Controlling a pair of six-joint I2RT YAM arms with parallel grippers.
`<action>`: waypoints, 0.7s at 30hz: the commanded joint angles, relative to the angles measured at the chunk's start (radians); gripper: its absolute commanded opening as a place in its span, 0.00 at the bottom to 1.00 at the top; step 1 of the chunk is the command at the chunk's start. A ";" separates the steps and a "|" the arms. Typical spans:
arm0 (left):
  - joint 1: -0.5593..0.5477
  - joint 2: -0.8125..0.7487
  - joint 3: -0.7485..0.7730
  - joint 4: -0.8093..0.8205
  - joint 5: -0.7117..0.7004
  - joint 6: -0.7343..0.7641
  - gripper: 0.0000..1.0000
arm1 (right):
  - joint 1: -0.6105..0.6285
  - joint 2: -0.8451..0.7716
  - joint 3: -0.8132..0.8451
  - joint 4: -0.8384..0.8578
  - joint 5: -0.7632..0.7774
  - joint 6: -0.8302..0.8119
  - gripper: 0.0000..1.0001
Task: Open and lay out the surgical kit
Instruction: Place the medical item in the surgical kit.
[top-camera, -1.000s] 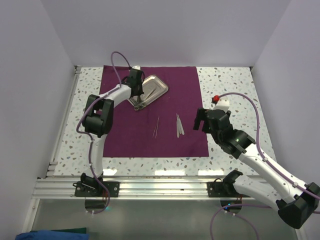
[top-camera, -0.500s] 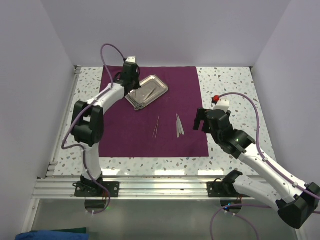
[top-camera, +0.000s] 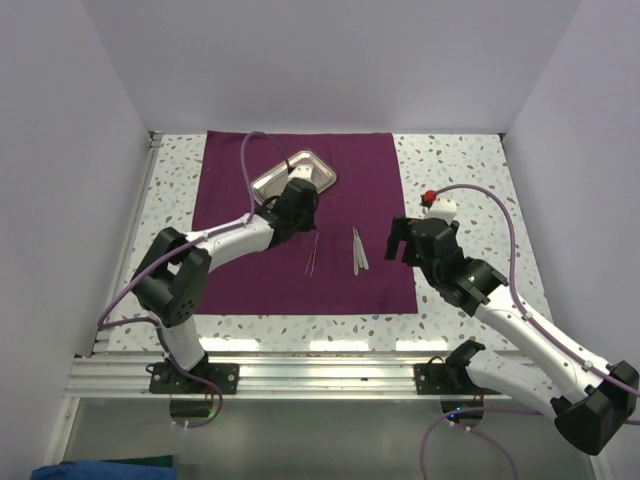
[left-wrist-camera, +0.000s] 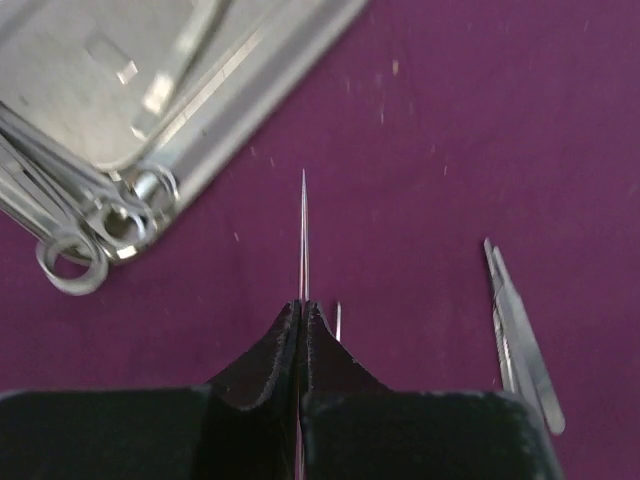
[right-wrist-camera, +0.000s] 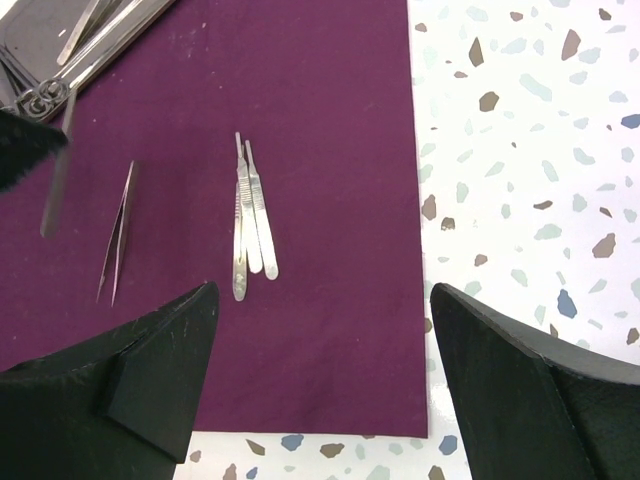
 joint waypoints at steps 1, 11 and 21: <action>-0.036 -0.052 -0.085 0.089 -0.080 -0.097 0.00 | -0.002 0.004 -0.002 0.034 -0.015 0.011 0.90; -0.107 0.028 -0.064 0.068 -0.087 -0.123 0.43 | -0.002 -0.028 -0.006 0.025 0.005 0.010 0.91; 0.018 0.074 0.097 0.059 -0.129 0.046 0.62 | -0.004 -0.028 -0.004 0.021 0.011 0.008 0.91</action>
